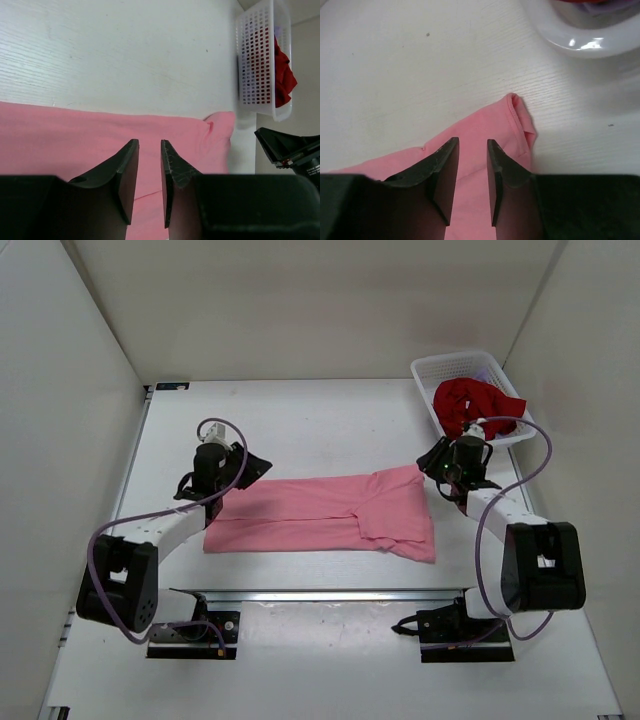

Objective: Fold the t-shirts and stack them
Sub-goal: Fold the other side of the tshirt into a rectangle

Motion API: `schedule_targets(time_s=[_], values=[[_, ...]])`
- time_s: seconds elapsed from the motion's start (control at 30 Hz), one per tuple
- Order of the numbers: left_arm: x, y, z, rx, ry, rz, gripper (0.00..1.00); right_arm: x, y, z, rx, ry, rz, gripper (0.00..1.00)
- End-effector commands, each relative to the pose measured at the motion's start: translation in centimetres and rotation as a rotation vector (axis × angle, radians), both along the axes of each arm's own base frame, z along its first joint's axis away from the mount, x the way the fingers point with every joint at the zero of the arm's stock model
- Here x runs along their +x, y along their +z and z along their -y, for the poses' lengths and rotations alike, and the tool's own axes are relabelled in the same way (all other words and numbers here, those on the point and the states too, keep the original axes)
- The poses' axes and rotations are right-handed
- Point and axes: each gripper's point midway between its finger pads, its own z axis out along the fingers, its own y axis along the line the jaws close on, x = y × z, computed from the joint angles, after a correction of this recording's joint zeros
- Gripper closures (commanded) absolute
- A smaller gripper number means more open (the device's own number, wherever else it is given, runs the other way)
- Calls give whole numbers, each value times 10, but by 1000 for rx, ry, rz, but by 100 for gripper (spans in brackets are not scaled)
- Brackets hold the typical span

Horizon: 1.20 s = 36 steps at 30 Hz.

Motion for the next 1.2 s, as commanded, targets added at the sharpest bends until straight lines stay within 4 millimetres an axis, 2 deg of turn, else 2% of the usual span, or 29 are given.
schedule_targets(time_s=[0.0, 0.03, 0.07, 0.13, 0.17, 0.23, 0.37, 0.47, 0.63, 0.7, 0.77, 0.9, 1.03, 1.1, 1.17], values=[[2, -17, 3, 19, -12, -49, 65, 14, -9, 9, -102, -24, -31, 72], [4, -27, 2, 17, -13, -74, 66, 17, -18, 9, -101, -17, -61, 72], [8, -25, 5, 8, -29, -71, 67, 22, -16, 15, -97, -17, -52, 71], [13, -36, 7, -5, -36, -108, 65, 31, -26, 16, -90, -12, -66, 71], [15, -44, 5, -3, -31, -126, 66, 34, -29, 26, -92, -33, -71, 70], [16, -54, 4, -34, -26, -160, 67, 42, -39, 30, -104, -34, -98, 71], [18, -72, -9, -63, 3, -207, 67, 48, -50, 17, -72, 30, -123, 73], [14, -85, -22, -79, 40, -239, 68, 51, -50, 11, -53, 45, -99, 71], [12, -89, -28, -109, 54, -255, 67, 54, -42, 9, -42, 29, -70, 69], [11, -91, -28, -109, 53, -262, 67, 51, -44, 12, -47, 6, -66, 68], [11, -91, -28, -111, 49, -260, 68, 49, -36, 16, -42, -19, -39, 68], [12, -94, -31, -103, 59, -265, 68, 40, -30, 14, -32, -14, -2, 68], [9, -101, -36, -128, 78, -286, 68, 37, -38, 10, 7, 1, -12, 65], [7, -102, -37, -161, 83, -299, 68, 37, -52, 4, 30, 29, -50, 64], [6, -104, -39, -166, 89, -304, 69, 40, -54, 2, 50, 45, -71, 66]])
